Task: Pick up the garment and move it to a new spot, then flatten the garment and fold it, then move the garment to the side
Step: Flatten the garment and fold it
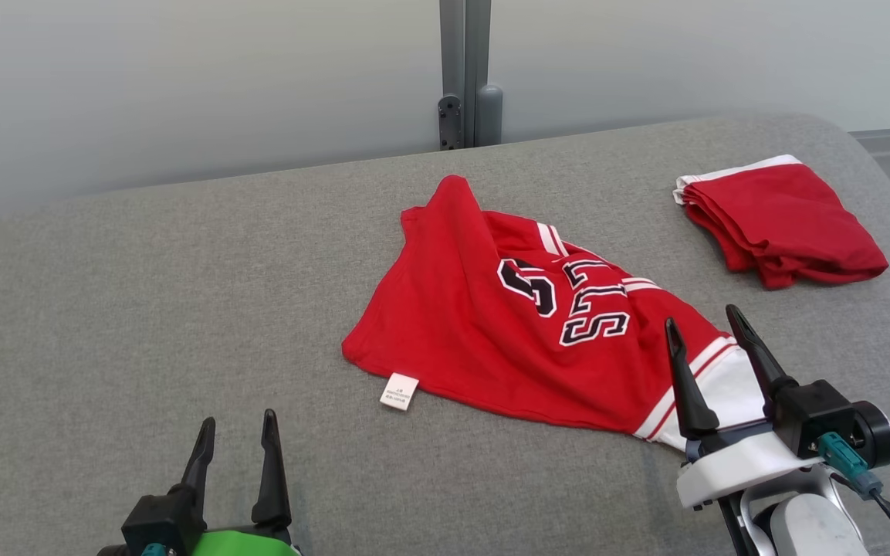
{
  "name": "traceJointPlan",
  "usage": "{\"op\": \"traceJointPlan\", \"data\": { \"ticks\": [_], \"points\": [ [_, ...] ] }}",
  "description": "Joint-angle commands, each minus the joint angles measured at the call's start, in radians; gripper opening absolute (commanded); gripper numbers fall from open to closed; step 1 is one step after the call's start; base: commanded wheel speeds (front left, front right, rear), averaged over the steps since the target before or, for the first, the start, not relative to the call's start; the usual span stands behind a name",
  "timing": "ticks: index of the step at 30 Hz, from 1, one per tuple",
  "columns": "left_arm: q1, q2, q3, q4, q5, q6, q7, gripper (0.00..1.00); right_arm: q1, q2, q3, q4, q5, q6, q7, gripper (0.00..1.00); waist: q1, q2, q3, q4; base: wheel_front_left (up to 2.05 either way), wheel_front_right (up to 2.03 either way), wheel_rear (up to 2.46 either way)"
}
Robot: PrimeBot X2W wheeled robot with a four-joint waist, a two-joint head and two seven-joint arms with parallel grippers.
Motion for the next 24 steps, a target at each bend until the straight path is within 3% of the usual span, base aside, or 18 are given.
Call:
{"op": "traceJointPlan", "data": {
  "ticks": [1, 13, 24],
  "points": [
    [0.018, 0.000, -0.001, -0.003, 0.013, 0.004, -0.003, 1.00, 0.014, -0.001, 0.003, 0.005, 0.001, 0.000, -0.003, 1.00, 0.0000, 0.0000, -0.002, 0.000, 0.00, 0.00, 0.00],
    [0.026, -0.002, -0.012, -0.014, 0.023, 0.004, -0.003, 1.00, 0.024, -0.001, -0.030, 0.066, 0.001, 0.000, -0.003, 1.00, 0.0000, 0.0000, 0.000, -0.024, 0.00, 0.00, 0.00],
    [-0.004, -0.001, -0.030, -0.015, 0.023, 0.006, -0.003, 1.00, 0.006, -0.001, -0.238, 0.285, -0.043, 0.000, 0.010, 1.00, 0.0000, 0.0000, 0.060, -0.049, 0.00, 0.00, 0.00]
  ]
}}
